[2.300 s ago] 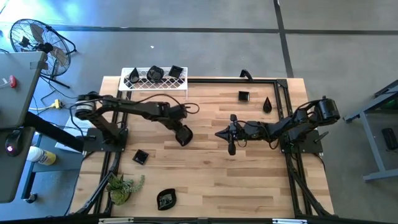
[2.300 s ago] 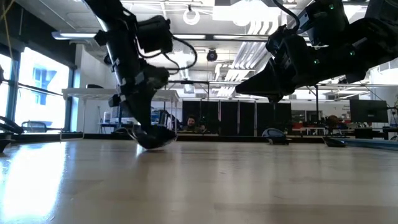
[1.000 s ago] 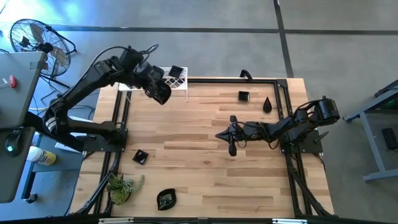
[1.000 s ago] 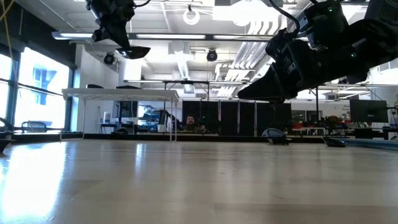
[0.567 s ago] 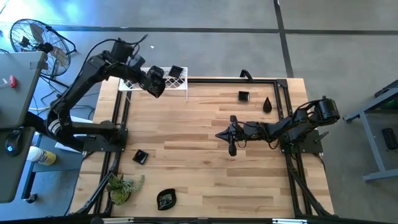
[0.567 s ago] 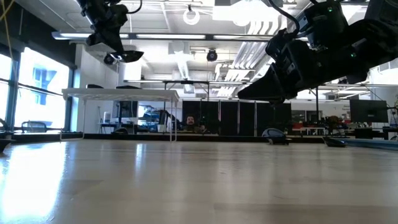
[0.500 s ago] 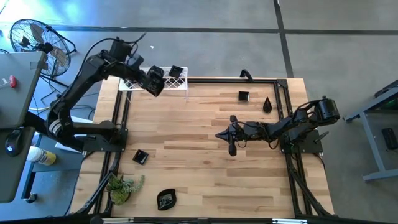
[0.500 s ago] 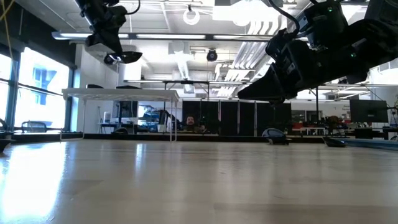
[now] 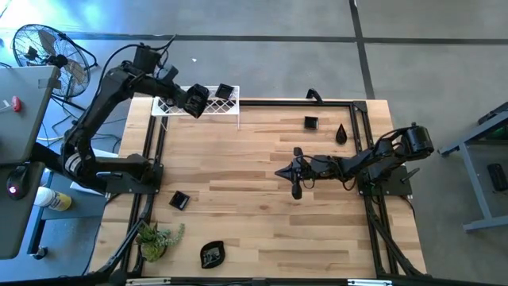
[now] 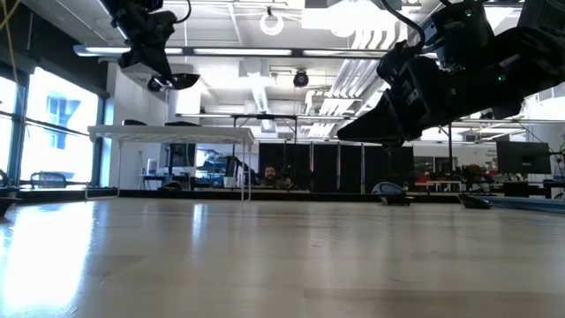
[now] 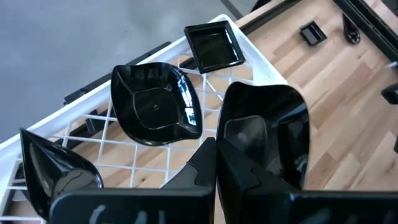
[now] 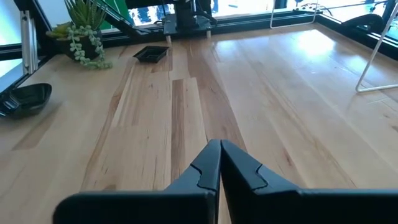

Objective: Pick & Place Mini shaped plates
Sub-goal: Stack the right leaf-shaped plate on top of the leaf-shaped plates on the shelf

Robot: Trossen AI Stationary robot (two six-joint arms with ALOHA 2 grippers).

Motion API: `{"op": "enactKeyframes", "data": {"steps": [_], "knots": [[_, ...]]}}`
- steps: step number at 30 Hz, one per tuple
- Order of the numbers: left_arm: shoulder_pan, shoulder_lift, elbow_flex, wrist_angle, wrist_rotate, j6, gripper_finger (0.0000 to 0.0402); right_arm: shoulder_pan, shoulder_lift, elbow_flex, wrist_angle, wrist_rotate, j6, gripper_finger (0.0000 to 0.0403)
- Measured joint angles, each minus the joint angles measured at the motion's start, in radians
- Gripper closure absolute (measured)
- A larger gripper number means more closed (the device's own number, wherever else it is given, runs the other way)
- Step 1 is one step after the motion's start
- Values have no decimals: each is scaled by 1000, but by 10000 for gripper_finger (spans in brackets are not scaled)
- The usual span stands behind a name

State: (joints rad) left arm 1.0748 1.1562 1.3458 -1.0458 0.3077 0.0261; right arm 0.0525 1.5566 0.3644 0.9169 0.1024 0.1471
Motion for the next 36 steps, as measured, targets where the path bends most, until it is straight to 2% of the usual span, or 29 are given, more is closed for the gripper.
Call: {"op": "enactKeyframes", "data": {"steps": [14, 20, 26, 32, 36], "knots": [[-1, 132, 0, 11, -6, 31, 401, 0, 0, 1, -17, 0, -17, 395], [0, 158, 0, -20, -103, 23, 401, 0, 0, 1, -20, 0, -17, 400], [-1, 194, 0, -9, -90, 30, 401, 0, 0, 1, -23, 0, -18, 398], [0, 241, -1, 82, -90, 22, 401, 0, 0, 1, -23, 0, -18, 399], [29, 248, 6, 117, -42, 22, 401, 0, 0, 0, -23, 0, -18, 401]]}}
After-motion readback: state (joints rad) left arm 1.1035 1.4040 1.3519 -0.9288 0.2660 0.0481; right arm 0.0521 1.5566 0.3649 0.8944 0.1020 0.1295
